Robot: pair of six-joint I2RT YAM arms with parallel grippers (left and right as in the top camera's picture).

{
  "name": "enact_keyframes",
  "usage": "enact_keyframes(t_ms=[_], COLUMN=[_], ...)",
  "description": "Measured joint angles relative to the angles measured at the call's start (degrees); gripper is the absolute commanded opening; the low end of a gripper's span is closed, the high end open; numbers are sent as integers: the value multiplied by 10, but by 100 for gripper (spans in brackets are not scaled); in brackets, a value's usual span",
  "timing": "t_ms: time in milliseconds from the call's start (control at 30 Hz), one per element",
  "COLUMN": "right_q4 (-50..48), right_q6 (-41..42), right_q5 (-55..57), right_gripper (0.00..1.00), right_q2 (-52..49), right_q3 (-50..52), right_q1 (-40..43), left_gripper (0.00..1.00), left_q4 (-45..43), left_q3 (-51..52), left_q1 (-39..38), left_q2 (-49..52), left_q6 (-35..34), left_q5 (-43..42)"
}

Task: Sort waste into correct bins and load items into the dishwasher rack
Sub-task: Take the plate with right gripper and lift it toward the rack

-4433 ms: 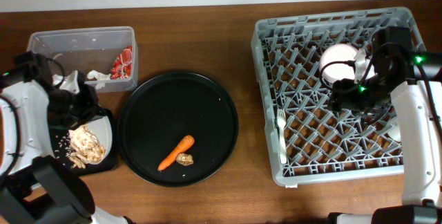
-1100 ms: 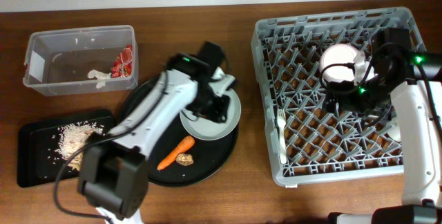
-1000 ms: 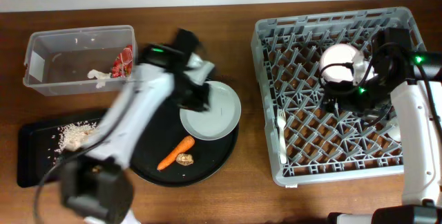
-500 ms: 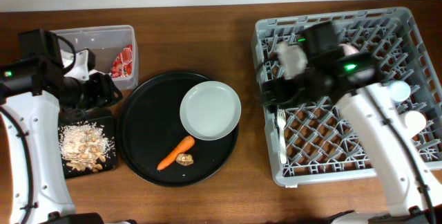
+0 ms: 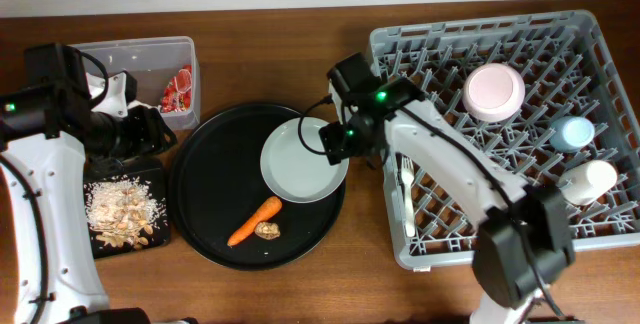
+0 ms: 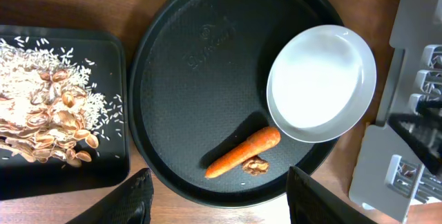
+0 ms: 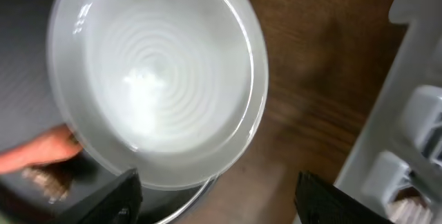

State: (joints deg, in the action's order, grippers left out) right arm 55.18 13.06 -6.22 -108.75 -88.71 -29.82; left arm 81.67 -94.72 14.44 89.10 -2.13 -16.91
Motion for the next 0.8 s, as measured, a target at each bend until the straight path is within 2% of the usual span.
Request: enact_keyframes(t_ms=[167, 233, 267, 367, 400, 433, 600, 800], right_q4=[-23, -30, -30, -31, -31, -33, -21, 84], right_q6=[35, 44, 45, 54, 54, 53, 62, 60], right_q5=[13, 15, 15, 17, 17, 19, 17, 55], right_gripper=[61, 43, 31, 18, 9, 4, 4, 4], right_q2=[-68, -88, -96, -106, -106, -106, -106, -83], right_q3=[0, 0, 0, 0, 0, 0, -5, -88], right_q1=[0, 0, 0, 0, 0, 0, 0, 10], left_gripper=[61, 61, 62, 61, 61, 61, 61, 61], left_q4=[0, 0, 0, 0, 0, 0, 0, 3], left_q3=[0, 0, 0, 0, 0, 0, 0, 0], left_q1=[0, 0, 0, 0, 0, 0, 0, 0], left_q2=[0, 0, 0, 0, 0, 0, 0, 0], left_q6=[2, 2, 2, 2, 2, 2, 2, 2], left_q5=[0, 0, 0, 0, 0, 0, 0, 0])
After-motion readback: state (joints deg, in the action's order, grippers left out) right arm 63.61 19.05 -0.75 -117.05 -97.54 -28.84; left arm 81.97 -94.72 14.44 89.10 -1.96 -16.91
